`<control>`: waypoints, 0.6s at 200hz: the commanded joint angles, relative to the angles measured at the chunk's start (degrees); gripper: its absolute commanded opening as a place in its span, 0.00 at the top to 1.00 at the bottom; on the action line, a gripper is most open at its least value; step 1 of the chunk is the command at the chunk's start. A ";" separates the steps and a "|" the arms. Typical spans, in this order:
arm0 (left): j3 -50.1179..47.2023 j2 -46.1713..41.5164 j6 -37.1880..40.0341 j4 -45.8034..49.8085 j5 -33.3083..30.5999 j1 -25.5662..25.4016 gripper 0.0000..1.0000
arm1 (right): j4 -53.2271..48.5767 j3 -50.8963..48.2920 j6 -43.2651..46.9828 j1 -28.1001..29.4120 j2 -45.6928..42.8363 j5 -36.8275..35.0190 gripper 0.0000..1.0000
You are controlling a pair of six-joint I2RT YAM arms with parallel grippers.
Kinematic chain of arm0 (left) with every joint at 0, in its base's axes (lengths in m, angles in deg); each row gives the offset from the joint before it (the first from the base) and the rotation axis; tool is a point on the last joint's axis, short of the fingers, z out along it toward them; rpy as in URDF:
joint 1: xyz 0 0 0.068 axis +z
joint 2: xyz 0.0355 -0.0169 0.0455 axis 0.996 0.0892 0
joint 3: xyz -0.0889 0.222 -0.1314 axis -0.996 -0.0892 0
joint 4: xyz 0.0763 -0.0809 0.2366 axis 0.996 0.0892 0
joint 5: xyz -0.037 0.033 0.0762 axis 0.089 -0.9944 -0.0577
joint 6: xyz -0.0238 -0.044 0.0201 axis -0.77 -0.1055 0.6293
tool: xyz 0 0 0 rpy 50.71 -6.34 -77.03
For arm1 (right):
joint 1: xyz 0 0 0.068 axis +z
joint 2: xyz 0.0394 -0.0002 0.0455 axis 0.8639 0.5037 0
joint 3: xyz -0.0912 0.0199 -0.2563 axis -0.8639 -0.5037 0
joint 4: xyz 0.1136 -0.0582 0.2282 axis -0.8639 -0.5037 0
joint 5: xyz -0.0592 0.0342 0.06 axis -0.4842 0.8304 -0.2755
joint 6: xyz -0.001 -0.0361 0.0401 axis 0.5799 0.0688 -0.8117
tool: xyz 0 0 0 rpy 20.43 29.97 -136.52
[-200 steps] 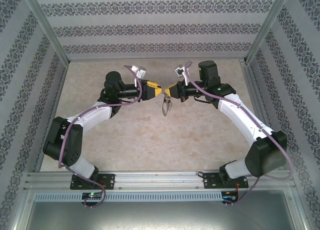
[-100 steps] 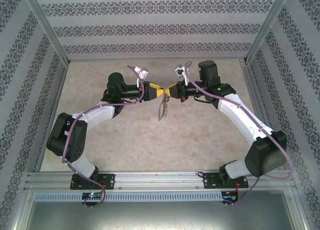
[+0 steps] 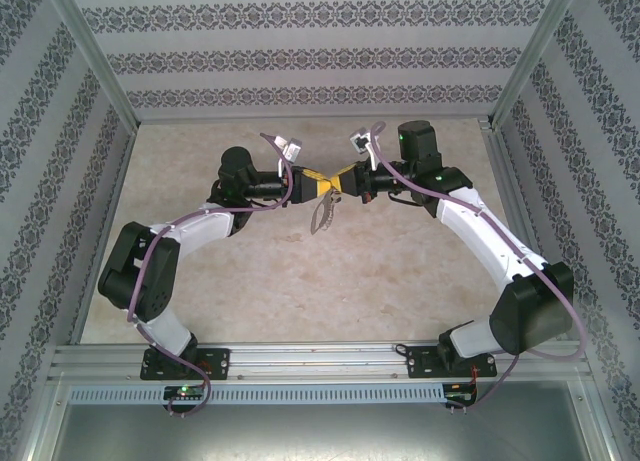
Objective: Put the keys on the keyring
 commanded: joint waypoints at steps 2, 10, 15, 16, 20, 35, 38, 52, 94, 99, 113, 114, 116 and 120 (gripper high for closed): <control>1.50 0.74 -1.55 -5.90 0.86 -0.70 0.86 | 2.28 0.83 0.41 -0.58 0.36 1.63 1.00; 1.58 1.01 -2.28 -6.98 0.83 -0.70 0.87 | 2.31 0.75 0.49 -0.58 0.31 1.75 1.00; 1.59 1.18 -2.73 -7.67 0.87 -0.71 0.89 | 2.33 0.66 0.50 -0.61 0.36 1.82 1.00; 1.59 1.28 -2.84 -7.77 0.87 -0.71 0.89 | 2.29 0.65 0.50 -0.58 0.41 1.87 1.00; 1.66 1.36 -3.16 -8.26 0.86 -0.72 0.90 | 2.28 0.65 0.49 -0.64 0.44 1.91 1.00; 1.76 1.96 -4.20 -10.07 1.10 -0.88 0.99 | 2.39 0.56 0.41 -0.64 0.45 2.00 1.00; 1.76 2.11 -4.41 -10.41 1.13 -0.88 1.00 | 2.43 0.49 0.41 -0.65 0.45 2.00 1.00; 1.75 2.58 -5.32 -12.36 1.23 -0.99 1.00 | 2.41 0.47 0.10 -0.74 0.37 0.84 1.00; 1.06 3.13 -8.24 -17.55 -0.10 -0.97 1.00 | 10.37 -5.64 -6.97 -6.63 -4.88 0.37 0.70; 1.06 3.13 -8.31 -17.78 -0.16 -0.97 1.00 | 11.65 -6.71 -7.90 -7.28 -5.76 0.70 0.70; 0.98 2.87 -8.40 -17.92 -0.33 -0.97 1.00 | 13.55 -9.41 -9.38 -8.11 -7.71 1.46 0.70; 0.98 2.83 -8.40 -17.96 -0.34 -1.01 1.00 | 13.66 -9.61 -9.45 -8.11 -7.85 1.46 0.70; 1.00 2.86 -8.40 -17.98 -0.35 -0.98 1.00 | 13.92 -9.98 -9.66 -8.19 -8.11 1.47 0.70; 0.92 2.79 -8.40 -18.11 -0.40 -0.97 1.00 | 14.46 -10.59 -9.97 -8.14 -8.58 1.47 0.70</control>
